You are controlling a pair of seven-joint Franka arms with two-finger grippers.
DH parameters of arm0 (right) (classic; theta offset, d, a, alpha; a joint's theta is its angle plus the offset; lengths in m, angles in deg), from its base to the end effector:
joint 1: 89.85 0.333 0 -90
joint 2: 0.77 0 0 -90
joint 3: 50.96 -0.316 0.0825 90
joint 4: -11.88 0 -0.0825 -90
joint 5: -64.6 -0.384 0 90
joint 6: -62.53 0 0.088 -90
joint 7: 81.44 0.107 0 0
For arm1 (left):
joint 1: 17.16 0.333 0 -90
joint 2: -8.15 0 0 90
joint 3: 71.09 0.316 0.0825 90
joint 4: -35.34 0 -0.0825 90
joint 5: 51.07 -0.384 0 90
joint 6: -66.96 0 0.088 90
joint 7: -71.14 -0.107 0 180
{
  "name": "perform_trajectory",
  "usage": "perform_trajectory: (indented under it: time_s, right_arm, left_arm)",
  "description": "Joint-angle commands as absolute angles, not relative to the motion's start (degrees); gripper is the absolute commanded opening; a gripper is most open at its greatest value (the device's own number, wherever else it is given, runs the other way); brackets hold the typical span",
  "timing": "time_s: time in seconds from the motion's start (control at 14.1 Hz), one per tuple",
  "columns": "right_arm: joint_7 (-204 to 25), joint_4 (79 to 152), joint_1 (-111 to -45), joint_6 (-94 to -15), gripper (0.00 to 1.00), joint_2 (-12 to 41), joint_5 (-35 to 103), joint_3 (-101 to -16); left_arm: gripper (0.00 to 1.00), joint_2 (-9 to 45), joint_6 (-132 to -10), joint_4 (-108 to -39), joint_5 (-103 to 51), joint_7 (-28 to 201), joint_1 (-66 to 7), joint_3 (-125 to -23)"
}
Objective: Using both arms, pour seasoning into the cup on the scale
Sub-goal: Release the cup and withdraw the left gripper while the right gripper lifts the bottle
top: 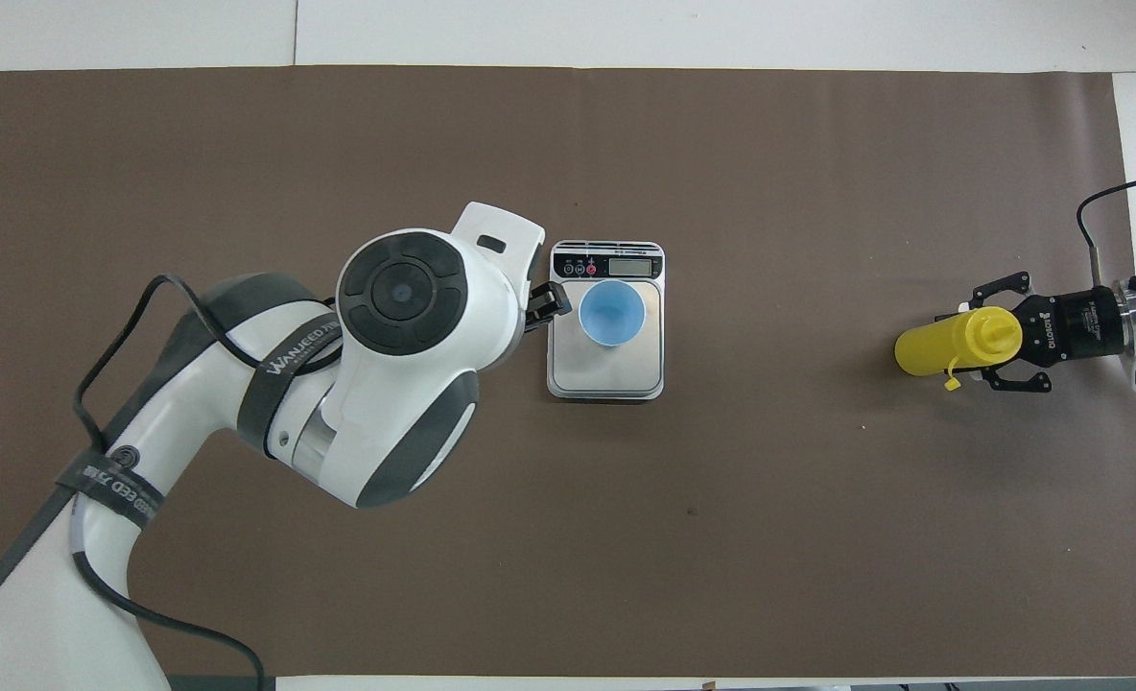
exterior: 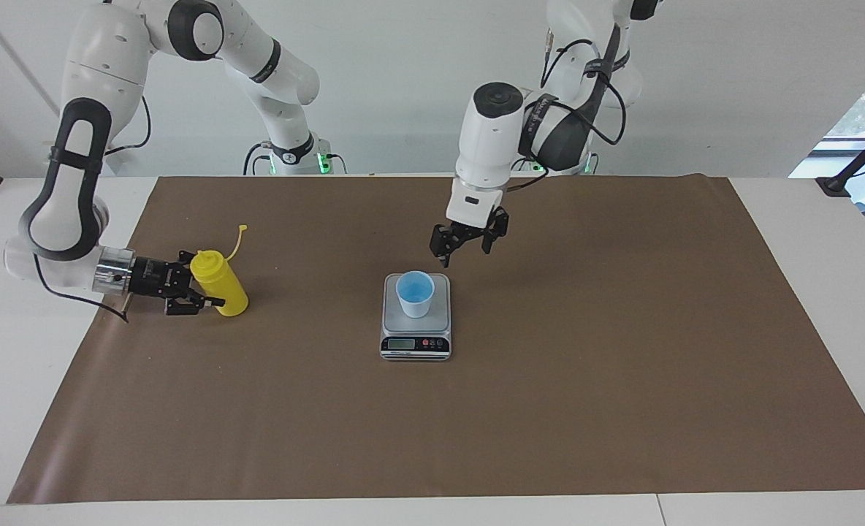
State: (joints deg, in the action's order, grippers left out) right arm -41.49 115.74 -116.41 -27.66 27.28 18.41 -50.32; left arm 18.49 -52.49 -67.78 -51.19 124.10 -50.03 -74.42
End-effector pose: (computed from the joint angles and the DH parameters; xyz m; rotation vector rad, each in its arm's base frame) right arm 0.5500 -0.1956 0.2636 -1.6753 1.5563 0.9590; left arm 0.5028 -0.3656 0.4548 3.0274 0.4468 0.1052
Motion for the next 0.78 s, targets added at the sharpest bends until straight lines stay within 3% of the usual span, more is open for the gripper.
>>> perform_trajectory:
  time_s: [0.0,0.43,0.71]
  right_arm:
    - [-41.98,117.53,-116.31,-28.96,0.00,25.59,16.35,-50.34]
    - [-36.10,115.60,-114.99,-30.45,0.00,24.19,14.94,-50.43]
    - [-24.18,114.98,-107.89,-33.95,0.00,17.79,16.43,-50.43]
  left_arm:
    - [1.00,16.15,-51.87,-71.44,-52.04,114.42,-44.78,-74.52]
    - [1.00,13.95,-49.51,-71.36,-52.04,93.94,-31.25,-74.61]
    - [1.00,10.62,-44.59,-70.92,-51.51,79.61,-23.07,-74.61]
